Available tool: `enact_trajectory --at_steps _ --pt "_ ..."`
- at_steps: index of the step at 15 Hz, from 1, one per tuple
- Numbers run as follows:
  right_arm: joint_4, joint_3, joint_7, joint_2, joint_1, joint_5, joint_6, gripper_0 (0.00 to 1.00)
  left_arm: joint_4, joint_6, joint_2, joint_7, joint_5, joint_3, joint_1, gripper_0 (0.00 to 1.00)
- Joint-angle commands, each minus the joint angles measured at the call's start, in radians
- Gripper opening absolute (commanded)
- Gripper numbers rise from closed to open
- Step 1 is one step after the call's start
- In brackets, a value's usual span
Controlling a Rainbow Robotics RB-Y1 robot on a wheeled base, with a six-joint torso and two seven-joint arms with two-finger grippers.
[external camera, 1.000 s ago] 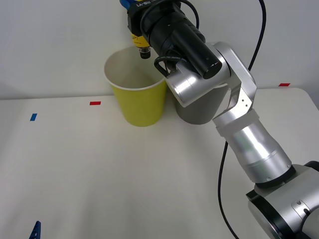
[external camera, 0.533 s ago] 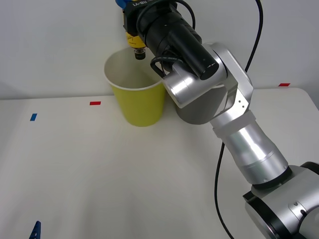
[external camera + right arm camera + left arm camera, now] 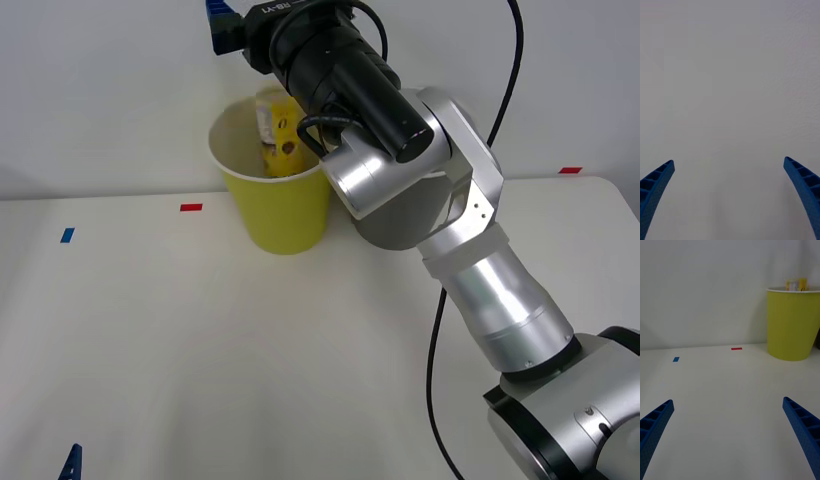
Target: Put cans in the gray bin and PET bottles in the light green bin.
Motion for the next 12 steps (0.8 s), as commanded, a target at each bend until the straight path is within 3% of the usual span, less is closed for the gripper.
enact_trajectory --at_steps 1,7,12 --pt "-0.003 0.005 0.001 0.012 0.029 0.037 -0.026 1.0 0.0 0.0 0.0 0.0 0.0 0.0 0.0 1.0" --pt "-0.211 0.012 0.006 0.017 0.224 0.078 -0.041 1.0 0.0 0.0 0.0 0.0 0.0 0.0 0.0 1.0" --pt "-0.431 0.019 0.008 -0.04 0.428 0.072 -0.041 1.0 0.0 0.0 0.0 0.0 0.0 0.0 0.0 1.0"
